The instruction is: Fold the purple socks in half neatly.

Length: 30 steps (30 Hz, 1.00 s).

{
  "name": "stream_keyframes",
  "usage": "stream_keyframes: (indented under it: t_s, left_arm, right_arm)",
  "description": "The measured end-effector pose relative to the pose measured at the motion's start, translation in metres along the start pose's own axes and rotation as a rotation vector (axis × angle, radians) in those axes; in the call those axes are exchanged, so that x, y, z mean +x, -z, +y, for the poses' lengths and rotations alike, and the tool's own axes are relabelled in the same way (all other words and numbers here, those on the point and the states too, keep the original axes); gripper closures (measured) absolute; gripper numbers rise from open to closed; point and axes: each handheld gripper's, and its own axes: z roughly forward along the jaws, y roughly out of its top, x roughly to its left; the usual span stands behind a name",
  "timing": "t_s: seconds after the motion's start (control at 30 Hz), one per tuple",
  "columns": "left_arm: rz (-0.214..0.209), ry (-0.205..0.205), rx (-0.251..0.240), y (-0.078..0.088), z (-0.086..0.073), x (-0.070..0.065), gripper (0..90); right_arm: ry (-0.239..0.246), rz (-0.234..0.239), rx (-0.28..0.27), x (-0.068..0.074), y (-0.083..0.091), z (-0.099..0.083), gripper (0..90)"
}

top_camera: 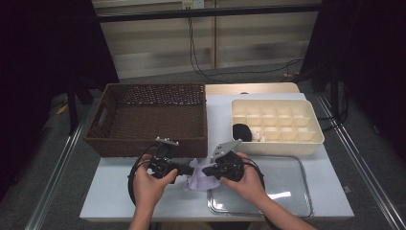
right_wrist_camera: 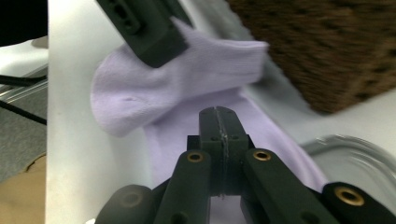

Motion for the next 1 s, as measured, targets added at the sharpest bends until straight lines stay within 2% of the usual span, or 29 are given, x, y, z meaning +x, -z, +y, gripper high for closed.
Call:
stream_keyframes:
  t_s: [0.2, 0.23, 0.27, 0.53, 0.6, 0.8, 0.97, 1.0]
  left_arm:
    - [-0.008, -0.020, 0.017, -0.008, 0.005, -0.005, 81.3]
    - [-0.011, -0.009, 0.015, -0.010, 0.006, -0.006, 81.3]
    - [-0.012, -0.022, 0.024, -0.011, 0.006, -0.006, 81.3]
    - [-0.018, -0.022, 0.015, -0.019, 0.011, -0.014, 81.2]
    - [-0.018, -0.033, 0.018, -0.021, 0.012, -0.015, 81.2]
    - [-0.021, -0.052, 0.028, -0.028, 0.012, -0.019, 80.7]
    - [-0.028, -0.051, 0.038, -0.037, 0.010, -0.020, 80.7]
    - [-0.018, -0.057, 0.042, -0.038, 0.009, -0.020, 80.7]
  right_arm:
    - [-0.026, -0.026, -0.012, -0.012, 0.015, -0.007, 90.0]
    - [-0.021, -0.028, -0.007, -0.013, 0.016, -0.008, 90.0]
    - [-0.020, -0.029, -0.001, -0.013, 0.016, -0.009, 90.0]
    - [-0.025, -0.027, 0.040, -0.011, 0.005, -0.019, 90.0]
    - [-0.023, -0.026, 0.045, -0.010, 0.003, -0.020, 90.0]
    - [-0.030, -0.027, 0.044, -0.010, 0.004, -0.020, 90.0]
    - [-0.040, -0.046, 0.020, -0.016, 0.013, -0.020, 90.0]
    - [-0.055, -0.048, -0.001, -0.021, 0.020, -0.019, 90.0]
